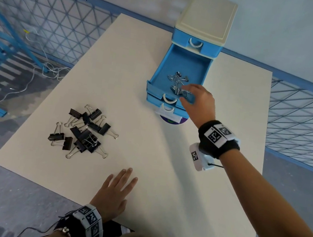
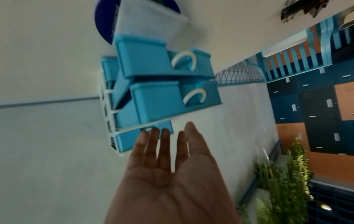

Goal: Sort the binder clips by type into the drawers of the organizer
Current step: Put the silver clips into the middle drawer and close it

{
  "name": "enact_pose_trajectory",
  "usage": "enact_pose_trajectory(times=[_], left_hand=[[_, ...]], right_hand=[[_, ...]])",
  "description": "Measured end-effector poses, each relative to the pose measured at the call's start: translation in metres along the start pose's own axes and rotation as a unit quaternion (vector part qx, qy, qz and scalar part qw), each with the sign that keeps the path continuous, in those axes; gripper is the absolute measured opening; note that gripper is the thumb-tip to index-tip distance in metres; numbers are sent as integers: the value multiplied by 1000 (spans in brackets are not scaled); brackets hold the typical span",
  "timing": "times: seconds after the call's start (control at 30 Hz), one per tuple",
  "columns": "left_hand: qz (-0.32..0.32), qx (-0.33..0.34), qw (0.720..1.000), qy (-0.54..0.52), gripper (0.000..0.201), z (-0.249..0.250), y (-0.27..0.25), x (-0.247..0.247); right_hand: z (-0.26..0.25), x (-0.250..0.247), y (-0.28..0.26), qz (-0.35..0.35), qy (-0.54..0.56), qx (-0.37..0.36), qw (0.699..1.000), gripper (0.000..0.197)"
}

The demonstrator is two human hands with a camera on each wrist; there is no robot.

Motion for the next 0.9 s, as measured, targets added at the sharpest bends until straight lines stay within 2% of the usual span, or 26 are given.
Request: enact_pose_trajectory(times=[0.13,0.27,0.5,0.7,0.9], left_hand=[[-1,32,999,10,67,-1,3,-4],[-3,78,997,21,86,-2,8,-13],[-30,99,994,40,90,-18,15,-17],[-17,114,993,31,90,-21,13,-16],[-29,102,994,17,89,-24,10,-11]], right_hand=[[16,8,-15,50,13,34,998,45],[25,16,-19,82,55,75,992,57],[28,18,-17,128,107,108,980,60],[28,14,-10,159,129,114,972,60],[32,11,10,136,112,105,979,69]])
Point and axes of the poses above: each hand's wrist, its own y-axis towards the middle knuckle, its own x-axis out of the palm, z = x × y, the point moved 4 cm from there along y, towards the middle knuckle, and after that the axes turned 4 degrees about -z, right-handed, at the moved point
